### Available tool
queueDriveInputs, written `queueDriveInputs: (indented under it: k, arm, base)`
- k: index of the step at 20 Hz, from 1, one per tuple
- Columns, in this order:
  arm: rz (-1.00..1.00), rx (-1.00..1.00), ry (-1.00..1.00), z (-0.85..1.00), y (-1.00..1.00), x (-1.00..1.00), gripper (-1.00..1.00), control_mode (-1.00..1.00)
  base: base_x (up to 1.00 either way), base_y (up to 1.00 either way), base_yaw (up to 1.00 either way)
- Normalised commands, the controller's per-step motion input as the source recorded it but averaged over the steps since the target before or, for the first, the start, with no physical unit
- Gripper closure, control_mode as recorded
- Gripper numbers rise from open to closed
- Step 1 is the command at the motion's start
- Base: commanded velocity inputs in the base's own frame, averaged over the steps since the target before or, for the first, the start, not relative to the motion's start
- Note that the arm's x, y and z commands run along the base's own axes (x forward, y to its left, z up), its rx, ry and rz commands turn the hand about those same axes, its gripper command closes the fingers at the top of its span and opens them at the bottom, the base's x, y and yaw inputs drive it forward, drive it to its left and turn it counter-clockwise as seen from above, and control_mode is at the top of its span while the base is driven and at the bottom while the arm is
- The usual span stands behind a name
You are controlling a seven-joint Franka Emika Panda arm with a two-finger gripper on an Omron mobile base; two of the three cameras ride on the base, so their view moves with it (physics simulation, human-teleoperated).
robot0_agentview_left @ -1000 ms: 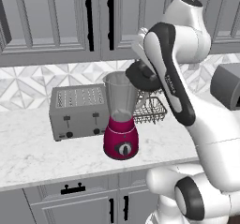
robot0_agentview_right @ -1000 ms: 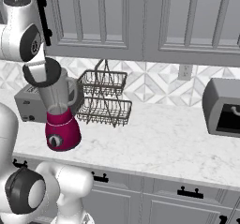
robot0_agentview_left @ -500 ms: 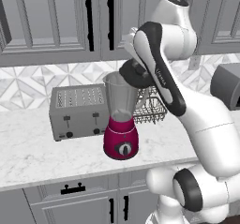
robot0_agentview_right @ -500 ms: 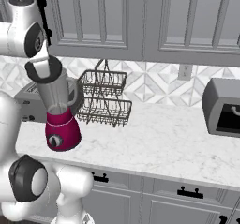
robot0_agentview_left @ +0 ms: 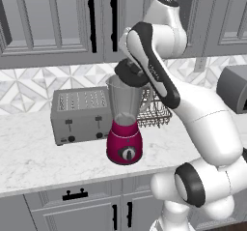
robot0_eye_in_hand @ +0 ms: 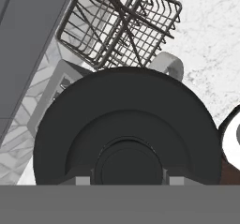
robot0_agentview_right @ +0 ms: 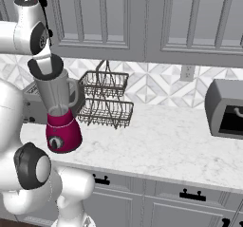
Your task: Close the lid blender by securely placing the lid on top.
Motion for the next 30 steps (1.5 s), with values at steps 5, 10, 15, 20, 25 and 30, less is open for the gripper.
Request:
queueDriveInputs:
  k: [5,10,15,20,25,30]
  arm:
    - [0.0,-0.02,0.02,0.0,0.13,0.32,1.0,-1.0]
    - [0.0,-0.03,0.03,0.0,0.1,0.17,1.0,-1.0]
    - [0.0,-0.02,0.04,0.0,0.03,0.09,1.0,-1.0]
    - [0.0,-0.01,0.02,-0.02,0.0,0.0,1.0,-1.0]
    - [0.02,0.0,0.0,-0.03,0.0,0.0,1.0,-1.0]
    - [0.05,0.0,0.0,-0.05,0.03,0.01,1.0,-1.0]
  base:
    - [0.0,0.0,0.0]
    - [0.0,0.0,0.0]
    - [0.0,0.0,0.0]
    - [0.0,0.0,0.0]
    - [0.0,0.0,0.0]
    - [0.0,0.0,0.0]
